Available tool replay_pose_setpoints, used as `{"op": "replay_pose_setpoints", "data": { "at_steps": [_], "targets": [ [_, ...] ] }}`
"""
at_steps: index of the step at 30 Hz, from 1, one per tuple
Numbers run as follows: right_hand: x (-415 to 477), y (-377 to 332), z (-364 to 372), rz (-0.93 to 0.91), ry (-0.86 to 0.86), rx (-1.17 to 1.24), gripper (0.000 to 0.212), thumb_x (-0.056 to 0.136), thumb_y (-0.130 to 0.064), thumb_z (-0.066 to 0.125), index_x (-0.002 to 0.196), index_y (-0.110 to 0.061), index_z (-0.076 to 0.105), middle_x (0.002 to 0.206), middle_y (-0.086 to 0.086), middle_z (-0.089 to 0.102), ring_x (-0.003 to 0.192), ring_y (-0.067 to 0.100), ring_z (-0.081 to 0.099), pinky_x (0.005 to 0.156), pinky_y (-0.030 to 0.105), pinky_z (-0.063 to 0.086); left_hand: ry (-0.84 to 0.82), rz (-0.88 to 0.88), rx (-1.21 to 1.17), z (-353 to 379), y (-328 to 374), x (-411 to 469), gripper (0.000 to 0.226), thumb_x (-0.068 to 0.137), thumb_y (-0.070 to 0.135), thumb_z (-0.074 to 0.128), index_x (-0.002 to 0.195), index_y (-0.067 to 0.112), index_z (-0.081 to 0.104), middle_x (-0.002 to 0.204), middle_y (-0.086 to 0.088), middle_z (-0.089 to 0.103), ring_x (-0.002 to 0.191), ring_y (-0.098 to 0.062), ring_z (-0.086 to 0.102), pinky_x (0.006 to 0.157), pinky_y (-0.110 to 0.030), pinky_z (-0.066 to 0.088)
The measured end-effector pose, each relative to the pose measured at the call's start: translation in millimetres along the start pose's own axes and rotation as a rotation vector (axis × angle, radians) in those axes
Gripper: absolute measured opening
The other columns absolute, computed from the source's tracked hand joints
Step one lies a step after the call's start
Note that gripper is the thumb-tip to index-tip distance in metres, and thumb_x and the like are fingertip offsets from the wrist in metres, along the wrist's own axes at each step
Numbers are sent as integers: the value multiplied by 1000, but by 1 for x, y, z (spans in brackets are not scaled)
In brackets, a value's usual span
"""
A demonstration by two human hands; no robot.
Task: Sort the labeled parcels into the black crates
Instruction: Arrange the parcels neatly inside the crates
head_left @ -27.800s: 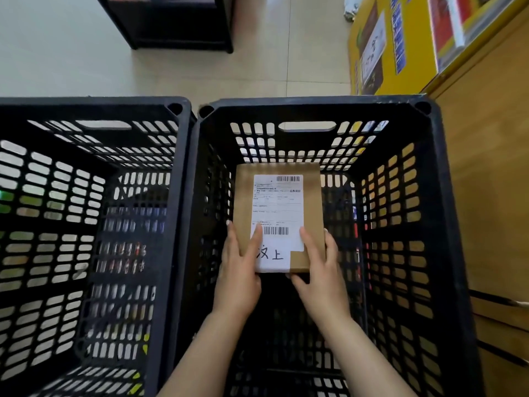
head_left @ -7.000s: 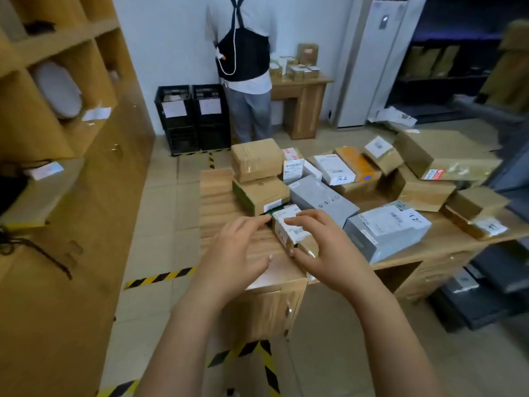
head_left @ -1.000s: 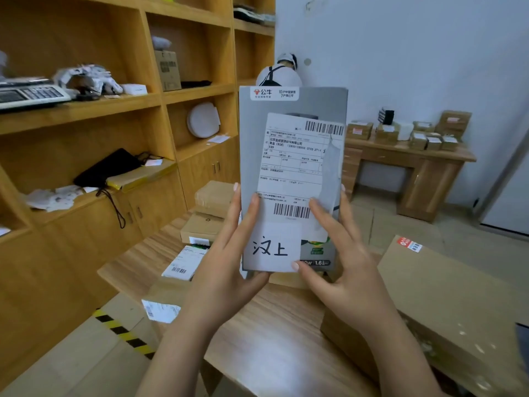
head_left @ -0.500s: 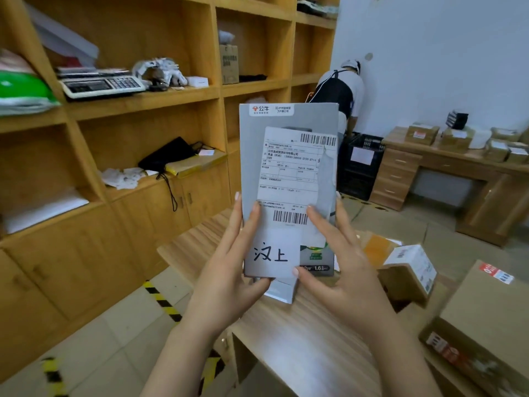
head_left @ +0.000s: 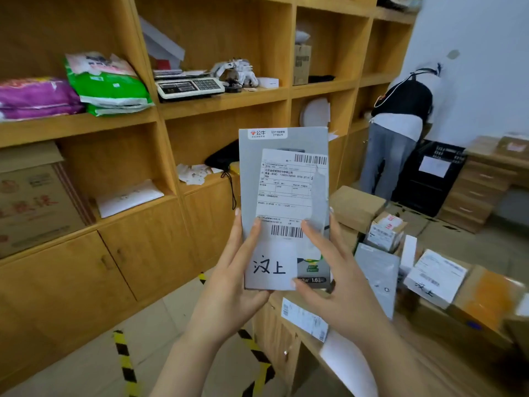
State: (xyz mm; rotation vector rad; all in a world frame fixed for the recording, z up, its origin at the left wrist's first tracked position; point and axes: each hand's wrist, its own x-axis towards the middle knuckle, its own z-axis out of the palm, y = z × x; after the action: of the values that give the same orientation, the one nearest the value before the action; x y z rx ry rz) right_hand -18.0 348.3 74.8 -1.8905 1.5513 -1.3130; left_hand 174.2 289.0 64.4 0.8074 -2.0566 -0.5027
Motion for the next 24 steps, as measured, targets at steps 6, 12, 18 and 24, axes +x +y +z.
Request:
{"op": "replay_pose_setpoints", "data": {
  "at_steps": [6, 12, 18, 24],
  "targets": [
    [38, -13, 64, -71, -53, -1, 87, 84, -18, 75, 140, -62, 26, 155, -35, -11, 141, -14, 10, 100, 11, 37, 15, -48, 3, -51, -51, -6, 100, 80, 29, 77, 153, 34, 10, 161, 17, -12, 145, 7, -1, 97, 2, 27],
    [72, -28, 125, -118, -85, 2, 91, 81, -17, 77, 141, -62, 24, 157, -31, -10, 144, 1, 22, 101, 34, 48, 66, -97, 103, -101, -96, -18, 103, 79, 22, 79, 153, 38, 9, 160, 19, -13, 138, 19, 1, 87, 2, 36],
    [105, -38, 182, -185, -191, -47, 89, 82, -24, 76, 144, -59, 22, 157, -31, -12, 138, -14, 21, 80, 6, 46, 137, -189, 151, -140, -131, -35, 103, 79, 26, 78, 153, 38, 8, 160, 19, -13, 139, 18, 2, 89, 4, 33],
    [152, -42, 248, -253, -365, 123, 89, 82, -16, 77, 143, -57, 26, 156, -32, -11, 142, -11, 13, 97, 6, 40, 241, -311, 271, -178, -175, -50, 103, 79, 25, 79, 154, 34, 8, 161, 14, -13, 144, 10, 0, 92, 4, 29]
  ]
}}
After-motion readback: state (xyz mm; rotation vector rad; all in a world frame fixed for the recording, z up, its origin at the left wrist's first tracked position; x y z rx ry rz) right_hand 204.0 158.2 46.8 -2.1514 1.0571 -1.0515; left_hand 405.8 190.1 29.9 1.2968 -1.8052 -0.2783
